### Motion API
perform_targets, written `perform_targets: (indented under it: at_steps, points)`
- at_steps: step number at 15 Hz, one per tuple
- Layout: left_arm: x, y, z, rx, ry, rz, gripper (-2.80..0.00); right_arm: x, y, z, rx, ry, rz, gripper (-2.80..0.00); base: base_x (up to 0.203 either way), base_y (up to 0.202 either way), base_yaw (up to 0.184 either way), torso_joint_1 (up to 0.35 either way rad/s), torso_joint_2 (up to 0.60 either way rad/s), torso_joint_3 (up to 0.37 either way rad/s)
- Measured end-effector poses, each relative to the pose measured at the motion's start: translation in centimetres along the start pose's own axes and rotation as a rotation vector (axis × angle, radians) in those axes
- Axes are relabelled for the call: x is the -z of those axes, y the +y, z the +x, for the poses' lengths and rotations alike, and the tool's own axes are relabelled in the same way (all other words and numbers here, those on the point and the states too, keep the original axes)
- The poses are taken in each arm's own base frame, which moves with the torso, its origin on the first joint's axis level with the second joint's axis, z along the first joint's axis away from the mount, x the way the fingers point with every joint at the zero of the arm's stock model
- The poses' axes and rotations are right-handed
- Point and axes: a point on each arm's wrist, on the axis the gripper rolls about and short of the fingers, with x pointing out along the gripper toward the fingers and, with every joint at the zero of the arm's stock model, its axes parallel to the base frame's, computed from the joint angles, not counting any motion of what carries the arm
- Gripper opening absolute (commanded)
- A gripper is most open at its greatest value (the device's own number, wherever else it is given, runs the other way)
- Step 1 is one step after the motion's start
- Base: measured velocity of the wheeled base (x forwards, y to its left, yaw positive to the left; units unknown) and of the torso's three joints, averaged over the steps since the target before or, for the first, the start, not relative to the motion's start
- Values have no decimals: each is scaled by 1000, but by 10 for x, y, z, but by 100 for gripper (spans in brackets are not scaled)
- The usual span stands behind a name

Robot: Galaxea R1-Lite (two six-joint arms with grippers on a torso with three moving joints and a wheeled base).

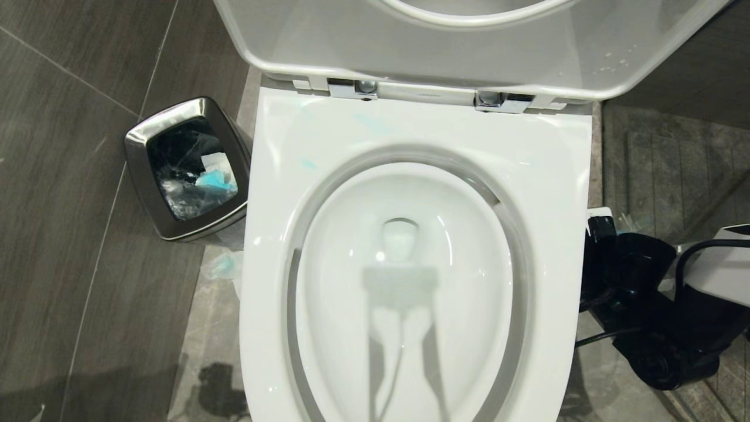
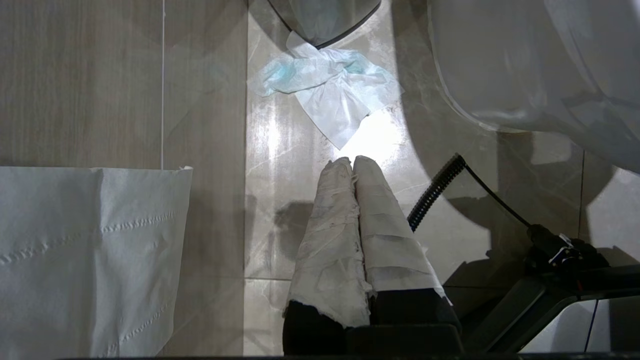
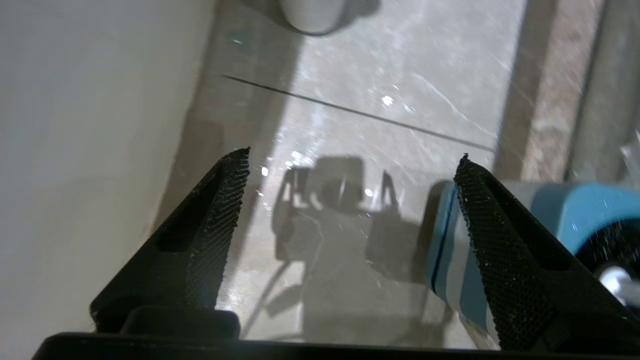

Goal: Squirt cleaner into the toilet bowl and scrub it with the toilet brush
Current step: Pour in the cleaning agent

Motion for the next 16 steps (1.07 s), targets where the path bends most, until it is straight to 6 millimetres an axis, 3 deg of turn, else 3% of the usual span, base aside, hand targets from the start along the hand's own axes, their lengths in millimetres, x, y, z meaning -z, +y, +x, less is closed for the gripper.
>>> perform_targets:
  at_steps: [3, 10, 16]
  points:
    - [0, 0, 0, 0, 1, 1, -280, -3, 5, 11, 16, -32, 34, 0, 0, 0, 0, 0, 0, 0]
    - [0, 0, 0, 0, 1, 0, -280, -15, 14, 59, 46, -175, 67, 0, 0, 0, 0, 0, 0, 0]
    - [0, 0, 0, 0, 0, 0, -280, -12, 22, 89, 52, -249, 66, 0, 0, 0, 0, 0, 0, 0]
